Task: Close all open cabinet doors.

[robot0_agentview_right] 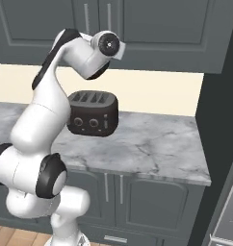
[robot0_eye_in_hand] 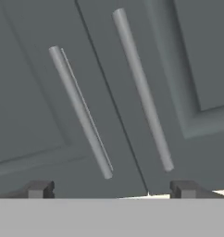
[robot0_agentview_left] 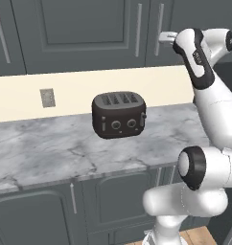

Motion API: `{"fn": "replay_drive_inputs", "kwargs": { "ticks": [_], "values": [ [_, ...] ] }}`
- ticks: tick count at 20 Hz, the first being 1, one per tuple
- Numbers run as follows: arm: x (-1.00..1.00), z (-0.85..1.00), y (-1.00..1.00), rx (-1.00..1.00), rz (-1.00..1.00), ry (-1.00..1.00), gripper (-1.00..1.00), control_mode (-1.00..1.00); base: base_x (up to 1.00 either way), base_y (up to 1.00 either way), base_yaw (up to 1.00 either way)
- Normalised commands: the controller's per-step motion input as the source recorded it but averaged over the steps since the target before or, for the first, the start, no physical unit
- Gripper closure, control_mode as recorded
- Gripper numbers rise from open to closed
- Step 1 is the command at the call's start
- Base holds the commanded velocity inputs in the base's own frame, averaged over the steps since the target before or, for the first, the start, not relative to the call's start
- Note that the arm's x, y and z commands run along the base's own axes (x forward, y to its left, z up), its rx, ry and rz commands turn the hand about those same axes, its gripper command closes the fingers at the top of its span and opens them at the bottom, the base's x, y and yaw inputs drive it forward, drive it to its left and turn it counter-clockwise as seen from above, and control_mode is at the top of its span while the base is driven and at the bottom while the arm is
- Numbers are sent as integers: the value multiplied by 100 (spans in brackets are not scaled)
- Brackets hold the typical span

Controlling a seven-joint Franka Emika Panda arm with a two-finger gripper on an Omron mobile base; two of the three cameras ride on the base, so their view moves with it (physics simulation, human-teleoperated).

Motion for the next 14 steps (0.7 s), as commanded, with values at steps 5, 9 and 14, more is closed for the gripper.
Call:
{"fn": "replay_drive_inputs", "kwargs": {
  "ticks": [5,9,14],
  "values": [
    [-100,-1,52,0,0,3,-100,-100,0,0,0],
    [-100,0,31,0,0,6,-100,-100,0,0,0],
    [-100,0,18,2,0,6,-100,-100,0,0,0]
  ]
}}
